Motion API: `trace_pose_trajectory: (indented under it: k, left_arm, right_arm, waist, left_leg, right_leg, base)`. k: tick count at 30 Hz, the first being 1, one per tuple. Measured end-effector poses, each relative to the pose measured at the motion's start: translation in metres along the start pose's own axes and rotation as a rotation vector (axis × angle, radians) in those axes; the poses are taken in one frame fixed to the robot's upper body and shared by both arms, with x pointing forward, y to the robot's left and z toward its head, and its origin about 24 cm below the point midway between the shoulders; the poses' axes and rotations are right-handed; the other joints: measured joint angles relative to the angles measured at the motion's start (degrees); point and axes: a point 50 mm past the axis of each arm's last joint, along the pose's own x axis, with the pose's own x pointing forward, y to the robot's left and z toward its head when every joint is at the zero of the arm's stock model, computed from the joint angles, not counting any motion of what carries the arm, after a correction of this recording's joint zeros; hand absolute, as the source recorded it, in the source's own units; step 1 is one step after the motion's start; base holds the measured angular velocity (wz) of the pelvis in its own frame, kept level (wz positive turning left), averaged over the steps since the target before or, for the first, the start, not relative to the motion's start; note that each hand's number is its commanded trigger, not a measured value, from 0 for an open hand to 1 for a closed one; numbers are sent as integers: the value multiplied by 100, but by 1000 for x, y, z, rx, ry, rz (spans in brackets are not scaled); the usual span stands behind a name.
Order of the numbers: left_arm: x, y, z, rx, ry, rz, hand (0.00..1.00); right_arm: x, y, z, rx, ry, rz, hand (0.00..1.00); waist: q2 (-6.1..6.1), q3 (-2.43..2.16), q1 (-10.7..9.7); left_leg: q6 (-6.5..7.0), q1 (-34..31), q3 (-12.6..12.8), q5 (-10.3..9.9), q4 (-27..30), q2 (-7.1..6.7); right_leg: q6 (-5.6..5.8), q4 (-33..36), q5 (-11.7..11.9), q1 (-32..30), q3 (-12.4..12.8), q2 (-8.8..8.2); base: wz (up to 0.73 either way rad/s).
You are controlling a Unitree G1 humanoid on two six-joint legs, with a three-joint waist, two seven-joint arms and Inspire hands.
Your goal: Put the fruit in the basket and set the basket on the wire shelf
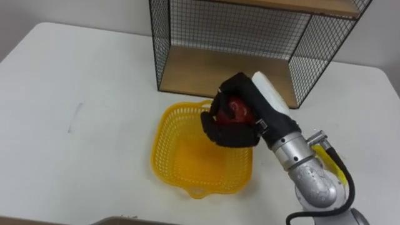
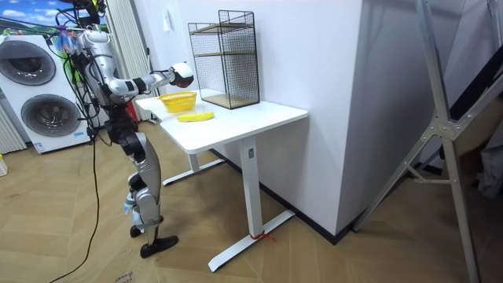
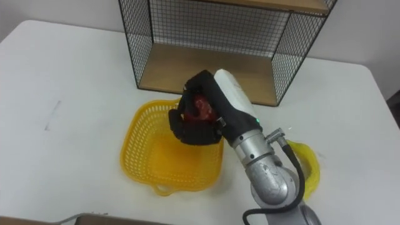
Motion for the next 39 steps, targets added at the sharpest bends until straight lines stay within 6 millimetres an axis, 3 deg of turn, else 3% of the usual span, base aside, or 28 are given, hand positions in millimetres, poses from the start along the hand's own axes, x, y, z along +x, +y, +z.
trace_pose_trajectory:
  k: [1, 2, 24, 34, 39]
  left_arm:
    - [0, 0, 1, 1, -1, -1, 0]
    - [0, 0, 1, 1, -2, -2, 0]
    - [1, 1, 8, -4, -11, 6, 0]
    - [1, 1, 7, -8, -10, 18, 0]
    - [-2, -5, -5, -15, 11, 17, 0]
  right_arm:
    - [0, 0, 0, -1, -1, 3, 49]
    - [1, 0, 0, -2, -2, 10, 0]
    - [1, 6, -11, -34, 76, 69, 0]
    - [0, 10, -19, -16, 111, 78, 0]
    - [-1, -3, -19, 82, 92, 0, 0]
  waist:
    - [4, 3, 6]
    - [17, 11, 13]
    - [104, -11, 8]
    - [85, -22, -33]
    - [25, -59, -151]
  left_leg:
    - [0, -3, -6, 0, 0, 0]
    - [0, -11, -35, 0, -7, 0]
    - [2, -44, -126, 2, 39, -16]
    - [2, -12, -119, 2, 37, -18]
    - [3, 8, -70, 2, 41, -21]
  right_leg:
    - [0, 1, 0, 0, -5, 0]
    - [0, 4, 0, 1, -16, 0]
    - [0, 5, 0, 6, -48, -11]
    - [0, 7, 0, 31, -26, -9]
    - [1, 4, 0, 46, 0, -12]
  base:
    - [4]
    - [5]
    - [1]
    - [0]
    - [-1]
